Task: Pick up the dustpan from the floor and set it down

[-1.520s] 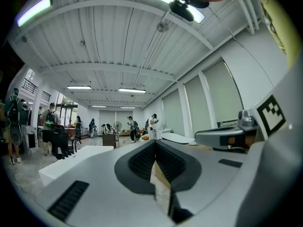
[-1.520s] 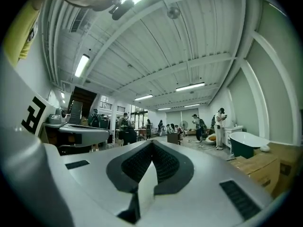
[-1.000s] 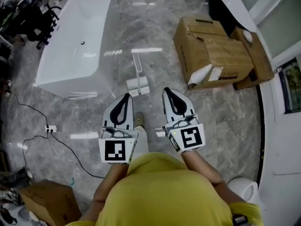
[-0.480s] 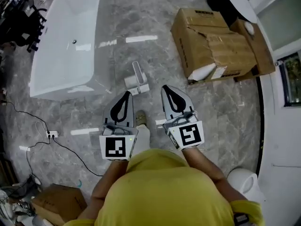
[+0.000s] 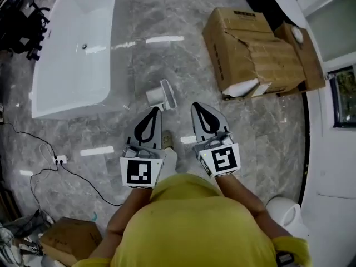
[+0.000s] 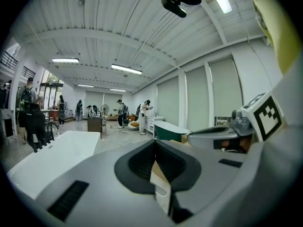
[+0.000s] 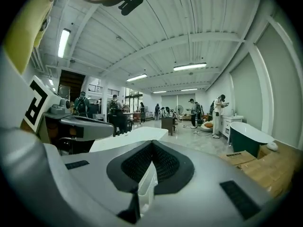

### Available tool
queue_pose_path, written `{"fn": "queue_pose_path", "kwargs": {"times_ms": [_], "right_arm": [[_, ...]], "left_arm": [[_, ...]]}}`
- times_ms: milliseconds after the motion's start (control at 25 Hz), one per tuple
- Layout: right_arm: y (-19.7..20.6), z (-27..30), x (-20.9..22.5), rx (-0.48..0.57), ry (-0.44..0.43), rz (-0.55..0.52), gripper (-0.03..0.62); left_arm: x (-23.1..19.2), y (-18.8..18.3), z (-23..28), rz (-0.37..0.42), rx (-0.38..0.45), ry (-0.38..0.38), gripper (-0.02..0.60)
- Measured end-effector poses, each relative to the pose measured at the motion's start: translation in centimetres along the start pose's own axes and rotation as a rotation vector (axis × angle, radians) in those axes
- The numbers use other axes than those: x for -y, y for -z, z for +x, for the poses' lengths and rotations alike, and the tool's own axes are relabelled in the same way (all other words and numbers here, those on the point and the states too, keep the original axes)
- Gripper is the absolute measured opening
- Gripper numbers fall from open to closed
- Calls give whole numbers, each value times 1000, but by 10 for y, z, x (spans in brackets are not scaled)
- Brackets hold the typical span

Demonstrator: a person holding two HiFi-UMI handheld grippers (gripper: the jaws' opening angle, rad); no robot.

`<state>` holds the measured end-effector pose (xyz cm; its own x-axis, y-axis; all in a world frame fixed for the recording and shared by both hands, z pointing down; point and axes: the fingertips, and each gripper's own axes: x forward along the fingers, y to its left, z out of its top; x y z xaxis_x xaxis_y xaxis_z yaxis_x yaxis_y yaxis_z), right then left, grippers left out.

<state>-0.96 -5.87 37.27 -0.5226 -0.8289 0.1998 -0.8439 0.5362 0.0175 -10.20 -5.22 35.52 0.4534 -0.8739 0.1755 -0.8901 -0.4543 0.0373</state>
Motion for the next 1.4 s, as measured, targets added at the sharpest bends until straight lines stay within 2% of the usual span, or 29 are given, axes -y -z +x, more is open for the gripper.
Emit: {"fn": "queue_pose_path", "kwargs": {"times_ms": [200,360,1000,1400], "right_arm": [[7,18,1,-33,5,11,11],[13,27,-2,-53,-4,15,11],[47,50,2,-119,-56,-10,11],[73,57,8,-176,-91,-27,11]], "left_arm": [[-17,7,13,-19,-22,4,3],[-25,17,21,-4,-34,21,3],[-24,86,59,-168,-186,134,7],[-14,127,74,-345,-298,218,151]]}}
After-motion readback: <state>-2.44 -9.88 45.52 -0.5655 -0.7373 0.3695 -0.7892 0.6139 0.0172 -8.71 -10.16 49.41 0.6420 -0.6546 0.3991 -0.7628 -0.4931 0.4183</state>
